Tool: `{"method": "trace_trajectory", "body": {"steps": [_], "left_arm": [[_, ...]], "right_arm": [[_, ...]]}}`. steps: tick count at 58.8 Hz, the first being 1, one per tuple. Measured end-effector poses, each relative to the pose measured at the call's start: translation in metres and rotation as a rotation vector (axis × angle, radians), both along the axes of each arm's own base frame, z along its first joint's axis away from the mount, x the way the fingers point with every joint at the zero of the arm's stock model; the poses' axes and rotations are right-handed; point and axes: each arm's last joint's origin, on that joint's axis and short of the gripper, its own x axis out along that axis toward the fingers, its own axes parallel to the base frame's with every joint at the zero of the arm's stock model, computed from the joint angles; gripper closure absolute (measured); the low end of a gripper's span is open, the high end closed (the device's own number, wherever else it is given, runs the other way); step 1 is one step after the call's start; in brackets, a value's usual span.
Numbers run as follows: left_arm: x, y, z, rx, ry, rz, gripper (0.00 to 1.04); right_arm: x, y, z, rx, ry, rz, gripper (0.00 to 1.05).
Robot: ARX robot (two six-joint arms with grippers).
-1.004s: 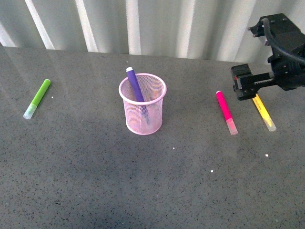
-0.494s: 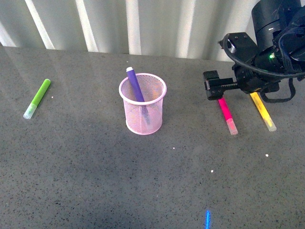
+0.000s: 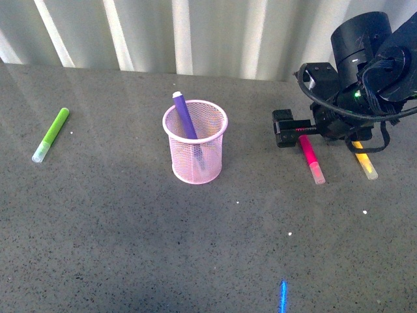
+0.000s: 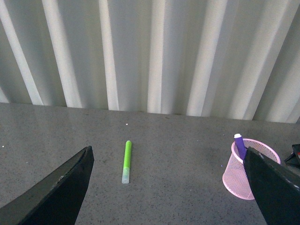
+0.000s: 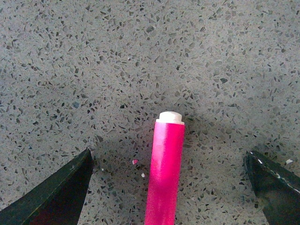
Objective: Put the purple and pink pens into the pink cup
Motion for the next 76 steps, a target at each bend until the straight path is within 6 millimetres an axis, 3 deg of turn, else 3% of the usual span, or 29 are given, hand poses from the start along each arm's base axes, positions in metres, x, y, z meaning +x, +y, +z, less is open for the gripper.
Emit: {"method": "trace_trajectory", "body": {"steps": [13, 17, 32, 42, 56, 62, 69, 76], "left_arm": [[0.0, 0.0, 0.0, 0.0, 0.0, 0.0, 0.07], [0.0, 0.0, 0.0, 0.0, 0.0, 0.0, 0.07], [0.0, 0.0, 0.0, 0.0, 0.0, 0.0, 0.07], [0.0, 0.0, 0.0, 0.0, 0.0, 0.0, 0.07], [0.0, 0.0, 0.0, 0.0, 0.0, 0.0, 0.07], [0.0, 0.0, 0.0, 0.0, 0.0, 0.0, 0.07], [0.0, 0.0, 0.0, 0.0, 0.0, 0.0, 0.07], [0.0, 0.0, 0.0, 0.0, 0.0, 0.0, 0.07]], "right_arm": [[0.0, 0.001, -0.002, 0.003, 0.003, -0.008, 0.1], [0.001, 0.002, -0.002, 0.006, 0.007, -0.008, 0.23], [0.001, 0.004, -0.002, 0.015, 0.009, 0.0, 0.58], [-0.003, 0.001, -0.004, 0.034, -0.012, -0.013, 0.92], [-0.016, -0.009, -0.004, 0.055, -0.117, -0.036, 0.93], [-0.022, -0.01, 0.008, 0.058, -0.23, -0.008, 0.93], [-0.025, -0.006, 0.038, 0.089, -0.417, 0.046, 0.93], [-0.03, 0.01, 0.084, 0.166, -0.616, 0.136, 0.93]]}}
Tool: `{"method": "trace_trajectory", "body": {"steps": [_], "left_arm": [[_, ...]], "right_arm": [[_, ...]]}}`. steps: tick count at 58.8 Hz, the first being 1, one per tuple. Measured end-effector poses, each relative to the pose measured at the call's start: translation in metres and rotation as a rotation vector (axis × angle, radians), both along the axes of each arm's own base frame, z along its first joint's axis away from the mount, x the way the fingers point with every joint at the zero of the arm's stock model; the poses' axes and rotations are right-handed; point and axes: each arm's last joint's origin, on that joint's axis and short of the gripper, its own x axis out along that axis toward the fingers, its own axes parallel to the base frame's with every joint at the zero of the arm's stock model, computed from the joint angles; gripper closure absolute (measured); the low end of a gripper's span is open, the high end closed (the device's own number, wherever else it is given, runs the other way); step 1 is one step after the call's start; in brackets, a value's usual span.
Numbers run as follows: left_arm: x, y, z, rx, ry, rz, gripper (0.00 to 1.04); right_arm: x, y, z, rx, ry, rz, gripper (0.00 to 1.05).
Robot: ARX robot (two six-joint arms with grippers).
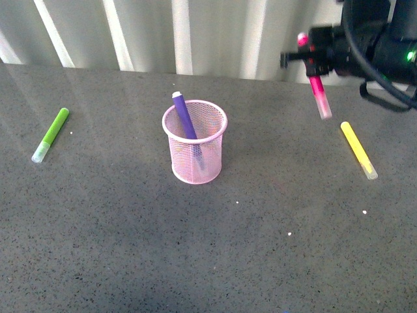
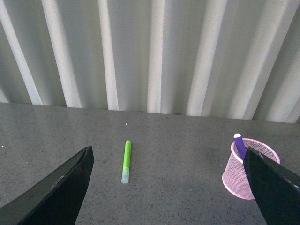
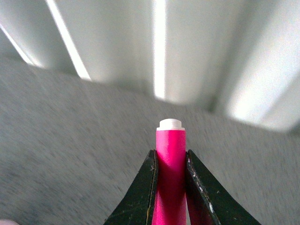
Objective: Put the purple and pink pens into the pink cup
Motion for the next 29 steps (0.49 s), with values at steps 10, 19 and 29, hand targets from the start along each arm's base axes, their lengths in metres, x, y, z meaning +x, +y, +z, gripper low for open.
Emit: {"method": "trace_trajectory", "body": {"steps": [10, 19, 29], "left_arm": [[0.0, 0.0, 0.0, 0.0, 0.0, 0.0, 0.07], [0.0, 0.0, 0.0, 0.0, 0.0, 0.0, 0.07], [0.0, 0.0, 0.0, 0.0, 0.0, 0.0, 0.07]], "right_arm": [[-0.018, 0.035, 0.04, 0.07, -0.19, 0.165, 0.93], [-0.038, 0.067, 0.044, 0.108, -0.294, 0.292, 0.93], [-0.051, 0.096, 0.035, 0.162, -0.32, 0.352, 0.93]]}}
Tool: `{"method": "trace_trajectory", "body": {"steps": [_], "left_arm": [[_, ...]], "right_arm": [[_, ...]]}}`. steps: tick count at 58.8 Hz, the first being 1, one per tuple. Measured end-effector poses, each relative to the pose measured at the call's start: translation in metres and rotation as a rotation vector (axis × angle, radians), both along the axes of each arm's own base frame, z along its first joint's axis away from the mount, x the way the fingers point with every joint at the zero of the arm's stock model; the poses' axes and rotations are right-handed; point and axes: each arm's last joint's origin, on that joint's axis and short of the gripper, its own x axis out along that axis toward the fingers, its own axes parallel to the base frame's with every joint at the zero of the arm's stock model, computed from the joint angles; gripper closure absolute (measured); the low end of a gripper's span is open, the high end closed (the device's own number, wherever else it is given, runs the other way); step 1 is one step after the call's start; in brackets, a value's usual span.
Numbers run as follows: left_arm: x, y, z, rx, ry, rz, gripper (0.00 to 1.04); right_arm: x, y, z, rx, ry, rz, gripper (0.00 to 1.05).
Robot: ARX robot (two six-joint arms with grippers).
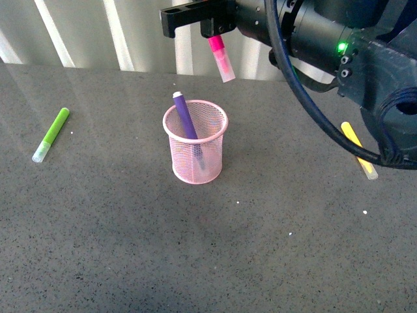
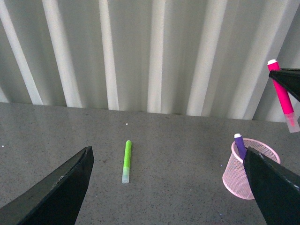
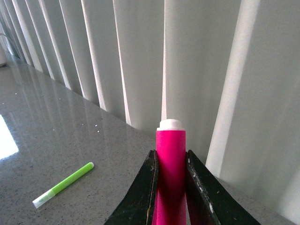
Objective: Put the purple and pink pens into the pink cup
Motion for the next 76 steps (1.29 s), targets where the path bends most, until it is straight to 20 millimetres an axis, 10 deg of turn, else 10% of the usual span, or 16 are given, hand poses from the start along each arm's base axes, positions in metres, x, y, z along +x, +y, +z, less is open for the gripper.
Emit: {"method": "trace_trajectory", "body": {"steps": [76], "left_arm": [[0.0, 0.0, 0.0, 0.0, 0.0, 0.0, 0.07]], "right_arm": [[0.026, 0.024, -0.056, 0.008, 0.147, 0.07, 0.93]]}}
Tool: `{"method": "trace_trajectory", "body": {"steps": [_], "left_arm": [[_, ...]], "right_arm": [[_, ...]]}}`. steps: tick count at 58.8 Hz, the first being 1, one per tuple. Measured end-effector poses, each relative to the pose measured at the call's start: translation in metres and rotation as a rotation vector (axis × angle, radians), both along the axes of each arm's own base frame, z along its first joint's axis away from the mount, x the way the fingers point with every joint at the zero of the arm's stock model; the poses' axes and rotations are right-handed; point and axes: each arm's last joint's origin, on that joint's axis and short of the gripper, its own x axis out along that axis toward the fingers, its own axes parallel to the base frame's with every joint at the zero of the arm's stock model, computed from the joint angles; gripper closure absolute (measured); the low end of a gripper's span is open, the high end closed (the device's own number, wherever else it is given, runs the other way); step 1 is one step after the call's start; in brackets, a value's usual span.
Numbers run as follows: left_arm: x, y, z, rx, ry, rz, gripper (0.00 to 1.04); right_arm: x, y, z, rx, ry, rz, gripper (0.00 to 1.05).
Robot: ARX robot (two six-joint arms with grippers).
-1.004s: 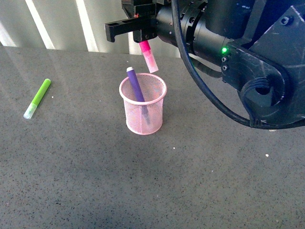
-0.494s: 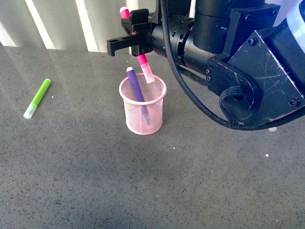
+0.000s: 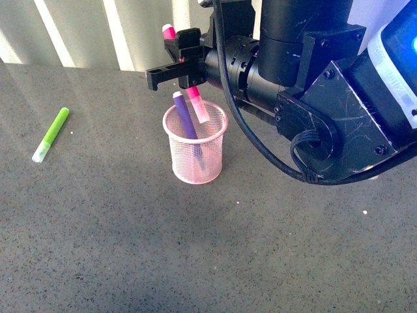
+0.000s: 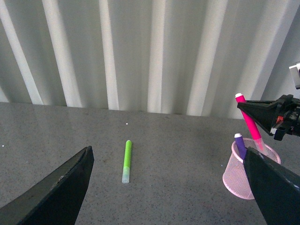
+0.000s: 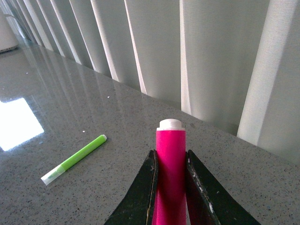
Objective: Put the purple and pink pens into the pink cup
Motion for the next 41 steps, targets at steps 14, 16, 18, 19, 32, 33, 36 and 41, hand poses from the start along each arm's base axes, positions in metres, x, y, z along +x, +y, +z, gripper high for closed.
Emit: {"method": "trace_trajectory", "body": {"steps": [14, 16, 18, 19, 32, 33, 36, 41], "left_arm": [[0.0, 0.0, 0.0, 0.0, 0.0, 0.0, 0.07], [0.0, 0.0, 0.0, 0.0, 0.0, 0.0, 0.07], [0.0, 0.0, 0.0, 0.0, 0.0, 0.0, 0.07], [0.0, 0.0, 0.0, 0.0, 0.0, 0.0, 0.07], [0.0, 0.0, 0.0, 0.0, 0.0, 0.0, 0.07], [0.0, 0.0, 0.0, 0.0, 0.0, 0.0, 0.07], [0.0, 0.0, 0.0, 0.0, 0.0, 0.0, 0.07], [0.0, 0.0, 0.0, 0.0, 0.0, 0.0, 0.07]], "right_arm": [[0.0, 0.0, -0.01, -0.01, 0.022, -0.018, 0.93], [0.001, 0.0, -0.011, -0.012, 0.026, -0.027, 0.93], [0.001, 0.0, -0.011, -0.011, 0.034, -0.033, 0.93], [0.001, 0.0, -0.011, -0.012, 0.039, -0.036, 0.93], [0.001, -0.004, -0.014, -0.001, 0.097, -0.096, 0.54], [0.0, -0.004, -0.013, 0.001, 0.099, -0.1, 0.51], [-0.001, -0.007, -0.01, 0.006, 0.106, -0.115, 0.38], [-0.002, -0.014, -0.002, 0.01, 0.11, -0.144, 0.23]]}}
